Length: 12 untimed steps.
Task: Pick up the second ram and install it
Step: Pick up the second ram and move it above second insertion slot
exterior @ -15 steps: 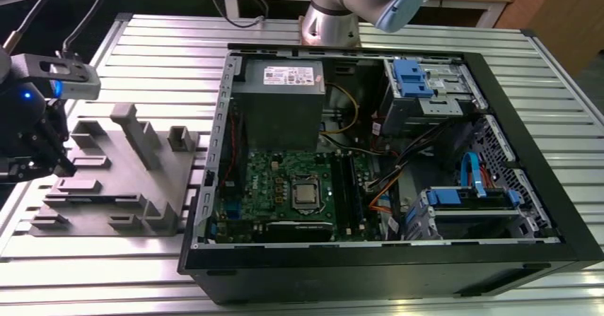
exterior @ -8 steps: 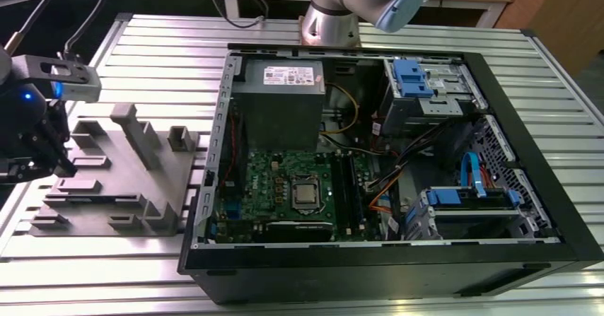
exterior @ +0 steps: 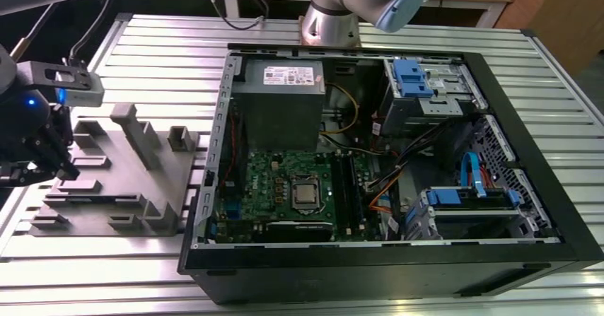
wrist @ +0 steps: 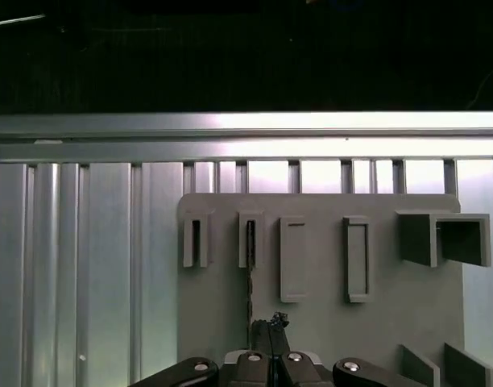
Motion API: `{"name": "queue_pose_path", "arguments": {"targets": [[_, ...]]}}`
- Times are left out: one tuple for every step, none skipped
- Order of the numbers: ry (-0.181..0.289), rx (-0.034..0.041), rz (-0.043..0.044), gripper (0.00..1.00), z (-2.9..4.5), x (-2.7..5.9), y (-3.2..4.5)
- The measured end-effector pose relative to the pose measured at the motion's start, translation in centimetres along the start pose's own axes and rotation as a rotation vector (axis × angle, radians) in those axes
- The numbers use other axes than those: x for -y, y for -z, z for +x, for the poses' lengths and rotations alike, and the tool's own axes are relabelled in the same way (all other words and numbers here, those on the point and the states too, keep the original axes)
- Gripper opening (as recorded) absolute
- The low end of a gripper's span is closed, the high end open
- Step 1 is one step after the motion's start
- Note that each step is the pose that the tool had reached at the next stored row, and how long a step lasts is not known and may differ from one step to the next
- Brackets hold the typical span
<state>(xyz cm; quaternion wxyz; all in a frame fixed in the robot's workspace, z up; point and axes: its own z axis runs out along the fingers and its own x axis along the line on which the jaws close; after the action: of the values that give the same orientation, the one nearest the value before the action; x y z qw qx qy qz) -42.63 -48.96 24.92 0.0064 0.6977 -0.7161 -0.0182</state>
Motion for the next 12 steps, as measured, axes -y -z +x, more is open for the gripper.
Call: {"name": "queue_pose_path", "arguments": {"targets": [[0.000,-0.0001,0.0001,0.07,0.00,0.00,-0.09],[0.000,-0.0003,0.0002,0.07,0.01,0.00,-0.18],[0.000,-0.0003,0.0003,0.07,0.01,0.01,-0.27],[-0.001,-0.0004,0.0002,0.07,0.02,0.00,-0.35],[0.000,-0.0005,0.0001,0.07,0.05,0.01,-0.44],[0.000,-0.0005,0.0001,0.07,0.08,0.01,-0.51],[0.000,-0.0006,0.0001,0.07,0.11,0.02,-0.59],[0.000,-0.0006,0.0001,0.07,0.15,0.03,-0.67],[0.000,-0.0005,0.0002,0.07,0.21,0.03,-0.74],[0.000,-0.0004,0.0003,0.07,0.27,0.04,-0.80],[0.000,-0.0005,0.0003,0.07,0.35,0.04,-0.83],[-0.001,-0.0005,0.0002,0.07,0.43,0.04,-0.87]]}}
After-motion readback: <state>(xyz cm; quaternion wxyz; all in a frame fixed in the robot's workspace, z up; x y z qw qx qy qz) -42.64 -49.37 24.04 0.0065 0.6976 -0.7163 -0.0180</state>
